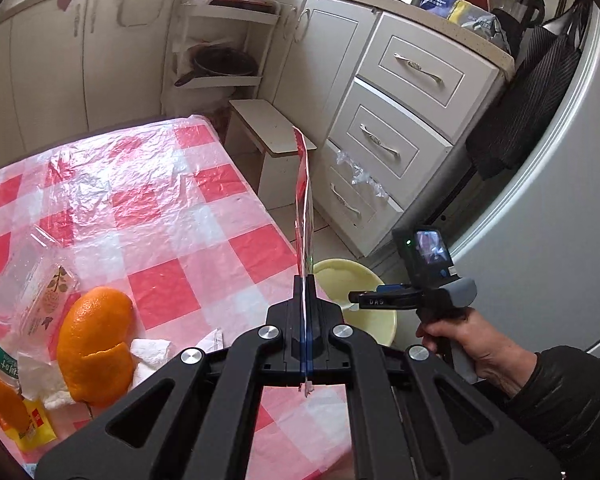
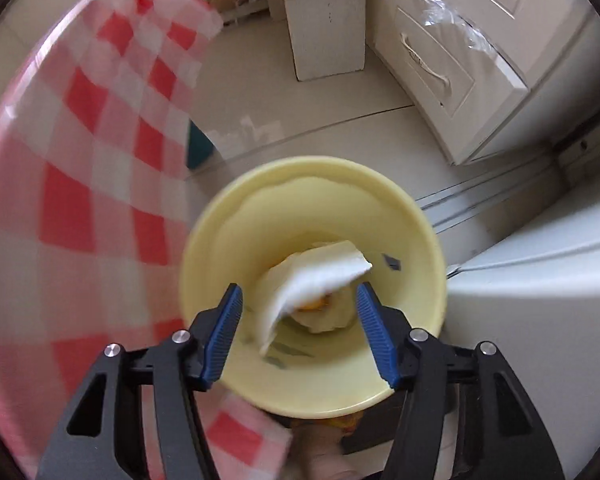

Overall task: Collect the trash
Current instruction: 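Carry the tissue and the red strip to the yellow bin and release both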

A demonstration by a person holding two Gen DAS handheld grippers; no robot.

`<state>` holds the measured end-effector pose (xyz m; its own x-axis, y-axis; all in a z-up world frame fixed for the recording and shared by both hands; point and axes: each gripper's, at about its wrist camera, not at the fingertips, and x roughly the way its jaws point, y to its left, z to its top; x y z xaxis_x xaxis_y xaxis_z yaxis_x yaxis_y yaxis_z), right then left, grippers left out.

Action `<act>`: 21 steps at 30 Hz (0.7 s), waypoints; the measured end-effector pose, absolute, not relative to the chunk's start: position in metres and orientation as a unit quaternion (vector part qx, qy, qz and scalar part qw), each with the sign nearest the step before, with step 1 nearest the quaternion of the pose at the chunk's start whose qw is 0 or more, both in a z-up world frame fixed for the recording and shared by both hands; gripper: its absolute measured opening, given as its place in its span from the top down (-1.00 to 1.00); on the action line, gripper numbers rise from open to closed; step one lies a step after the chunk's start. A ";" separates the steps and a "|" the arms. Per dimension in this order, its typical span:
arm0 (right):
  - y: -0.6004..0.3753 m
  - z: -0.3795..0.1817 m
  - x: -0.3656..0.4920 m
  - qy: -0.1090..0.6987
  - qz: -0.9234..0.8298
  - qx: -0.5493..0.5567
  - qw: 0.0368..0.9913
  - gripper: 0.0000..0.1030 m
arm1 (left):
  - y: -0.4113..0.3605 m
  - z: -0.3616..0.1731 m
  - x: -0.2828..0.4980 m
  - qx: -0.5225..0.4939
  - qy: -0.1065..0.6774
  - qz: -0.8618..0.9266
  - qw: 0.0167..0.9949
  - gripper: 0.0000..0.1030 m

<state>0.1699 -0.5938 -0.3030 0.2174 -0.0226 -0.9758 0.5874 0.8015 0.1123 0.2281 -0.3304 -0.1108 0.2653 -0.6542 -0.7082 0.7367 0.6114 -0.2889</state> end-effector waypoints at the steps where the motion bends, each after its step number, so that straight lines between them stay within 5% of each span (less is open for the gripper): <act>1: -0.597 -0.289 0.168 0.569 -0.203 0.263 0.752 -0.22 | -0.334 -0.111 0.225 0.061 0.414 -0.434 0.798 0.99; 11: -0.582 -0.073 0.108 0.221 -0.164 0.320 0.907 -0.74 | -0.397 -0.133 0.187 0.136 0.414 -0.440 0.786 0.99; 21: -0.601 -0.049 0.091 0.184 -0.172 0.307 0.918 -0.76 | -0.513 -0.202 0.160 0.136 0.504 -0.421 0.742 0.97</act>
<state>0.0912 -0.6008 -0.0493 0.8728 -0.2033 -0.4437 0.4293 0.7523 0.4997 0.1595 -0.5127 -0.2022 0.1378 -0.4868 -0.8626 0.7617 0.6087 -0.2219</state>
